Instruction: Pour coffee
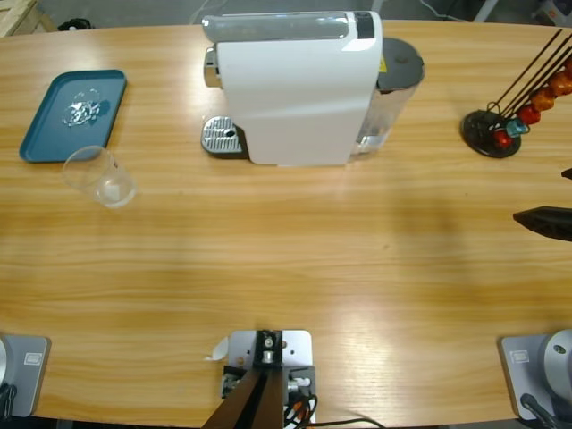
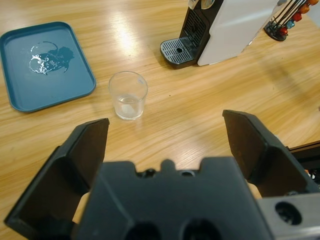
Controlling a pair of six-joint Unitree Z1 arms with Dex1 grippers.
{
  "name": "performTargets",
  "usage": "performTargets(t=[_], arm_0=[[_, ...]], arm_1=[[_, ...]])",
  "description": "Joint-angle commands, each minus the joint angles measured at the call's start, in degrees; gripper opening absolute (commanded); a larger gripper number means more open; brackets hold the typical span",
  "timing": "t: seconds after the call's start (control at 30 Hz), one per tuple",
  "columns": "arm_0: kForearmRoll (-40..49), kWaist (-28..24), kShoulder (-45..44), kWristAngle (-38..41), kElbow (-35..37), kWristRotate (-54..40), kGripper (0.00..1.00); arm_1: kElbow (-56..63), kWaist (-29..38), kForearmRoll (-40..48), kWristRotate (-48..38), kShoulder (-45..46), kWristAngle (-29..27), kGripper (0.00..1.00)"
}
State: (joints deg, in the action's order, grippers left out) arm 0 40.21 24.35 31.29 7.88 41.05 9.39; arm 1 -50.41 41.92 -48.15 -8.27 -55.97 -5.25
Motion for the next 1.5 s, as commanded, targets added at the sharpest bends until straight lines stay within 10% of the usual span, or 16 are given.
performTargets(t=[0.03,0.33,0.67,1.5], arm_0=[[-0.48,0.44,-0.88,0.56,-2.03,0.54,1.0],[-0.48,0.44,0.78,0.38,-1.19,0.94,1.0],[-5.46,0.4,35.27,13.14,25.44,19.58,0.982],[-18.68,-1.76,71.55,29.86,40.17,28.58,0.907]], arm_1=[[1.8,-0.61,0.38,0.71,0.28,1.12,0.904],[1.8,-0.61,0.34,0.71,0.32,1.21,0.904],[1.54,-0.61,0.32,0.71,-1.12,2.65,0.904],[1.63,-0.61,0.34,0.62,-0.79,2.97,0.9]])
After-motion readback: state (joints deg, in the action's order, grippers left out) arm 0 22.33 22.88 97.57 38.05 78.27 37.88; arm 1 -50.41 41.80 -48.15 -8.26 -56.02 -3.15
